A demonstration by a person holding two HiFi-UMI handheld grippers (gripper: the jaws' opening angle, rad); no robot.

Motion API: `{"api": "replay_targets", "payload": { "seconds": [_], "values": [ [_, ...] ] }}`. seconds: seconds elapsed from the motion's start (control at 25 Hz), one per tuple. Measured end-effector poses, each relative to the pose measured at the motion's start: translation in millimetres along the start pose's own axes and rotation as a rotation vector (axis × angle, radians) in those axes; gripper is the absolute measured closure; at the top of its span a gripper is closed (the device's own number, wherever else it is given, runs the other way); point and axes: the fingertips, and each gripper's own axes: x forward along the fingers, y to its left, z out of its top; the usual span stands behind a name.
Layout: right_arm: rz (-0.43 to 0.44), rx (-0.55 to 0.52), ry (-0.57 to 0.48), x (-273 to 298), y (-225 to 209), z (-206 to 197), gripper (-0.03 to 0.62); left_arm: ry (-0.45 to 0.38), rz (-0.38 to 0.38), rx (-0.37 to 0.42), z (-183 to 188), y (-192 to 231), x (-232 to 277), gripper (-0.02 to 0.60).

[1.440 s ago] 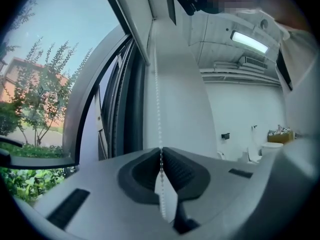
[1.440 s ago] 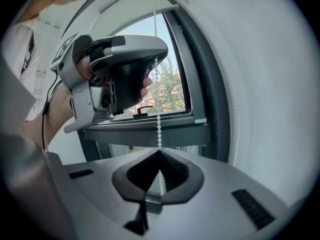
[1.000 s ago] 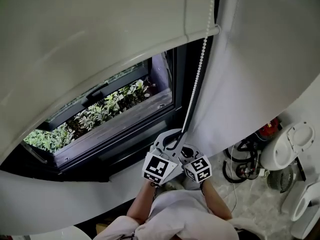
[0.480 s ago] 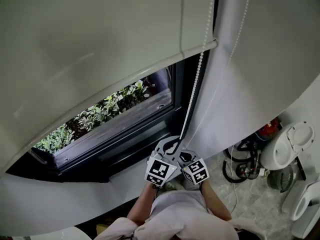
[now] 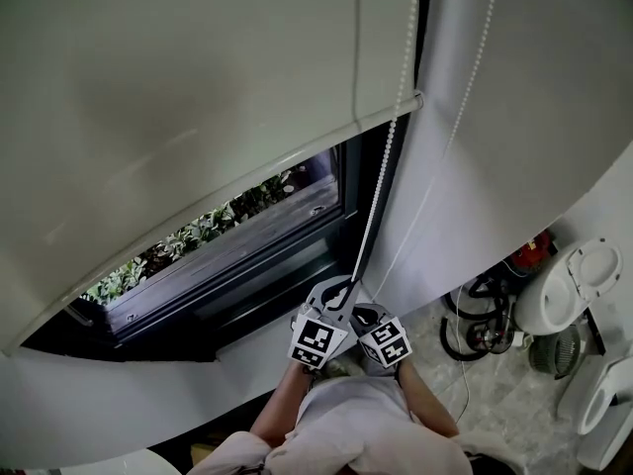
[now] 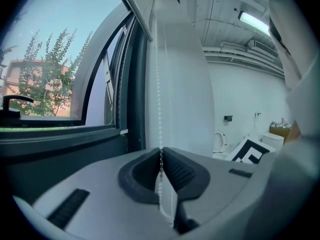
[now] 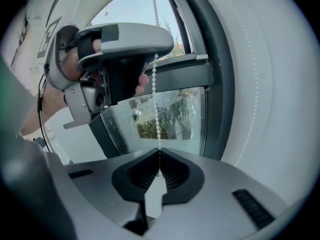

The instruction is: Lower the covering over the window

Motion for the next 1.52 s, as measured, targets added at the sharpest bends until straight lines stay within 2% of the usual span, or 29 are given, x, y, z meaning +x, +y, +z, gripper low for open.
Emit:
{"api": "replay_targets", "payload": {
  "seconds": [0.16,0.32,0.44,1.04,1.24,1.52],
  "values": [
    [-0.015,-0.031,-0.051,-11,1,11,0.585,-0.006,0.009,0.004,1,4,-3,0.56],
    [-0.002,-0.018,-0.128,-33,2,31,0.519,-0.011,0.016,-0.001,0,6,-6,0.56],
    [-0.012,-0.026,-0.185,-56,0,54,0.5,-0.011,0.02,0.0,0,7,-8,0.56],
    [-0.019,-0.165,-0.57,-151,20,226,0.508,-0.01,0.017,0.01,2,2,-6,0.56],
    [-0.033,-0.224,-0.623,-160,18,260,0.508,-0.011,0.011,0.009,3,-3,-4,0.56],
    [-0.035,-0.265,-0.654,-162,18,287,0.523,-0.018,0.007,0.002,4,-5,-3,0.56]
  ]
}}
